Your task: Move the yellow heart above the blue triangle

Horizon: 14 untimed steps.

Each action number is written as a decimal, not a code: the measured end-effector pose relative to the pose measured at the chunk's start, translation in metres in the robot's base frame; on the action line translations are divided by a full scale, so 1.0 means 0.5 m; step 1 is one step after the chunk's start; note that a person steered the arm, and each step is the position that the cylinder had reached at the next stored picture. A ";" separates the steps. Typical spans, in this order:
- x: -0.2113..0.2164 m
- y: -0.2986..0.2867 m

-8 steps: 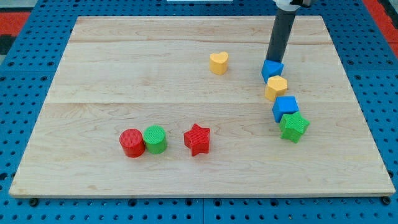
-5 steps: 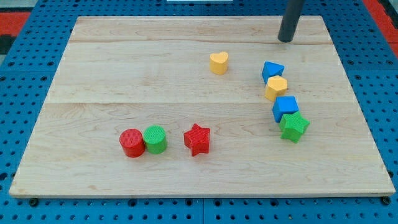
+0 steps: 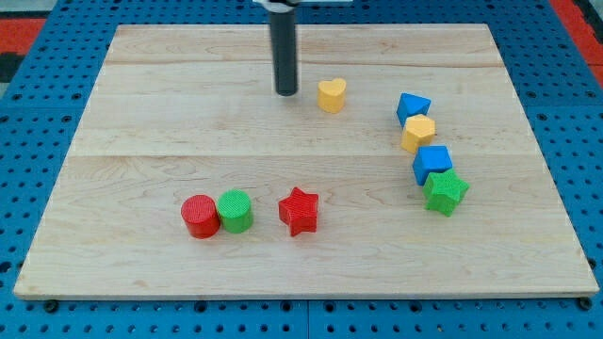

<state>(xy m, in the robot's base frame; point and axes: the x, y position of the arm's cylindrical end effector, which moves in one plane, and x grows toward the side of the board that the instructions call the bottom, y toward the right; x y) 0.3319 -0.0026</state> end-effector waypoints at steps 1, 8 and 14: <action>0.005 0.064; -0.019 0.137; -0.088 0.235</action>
<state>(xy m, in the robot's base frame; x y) 0.2876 0.1148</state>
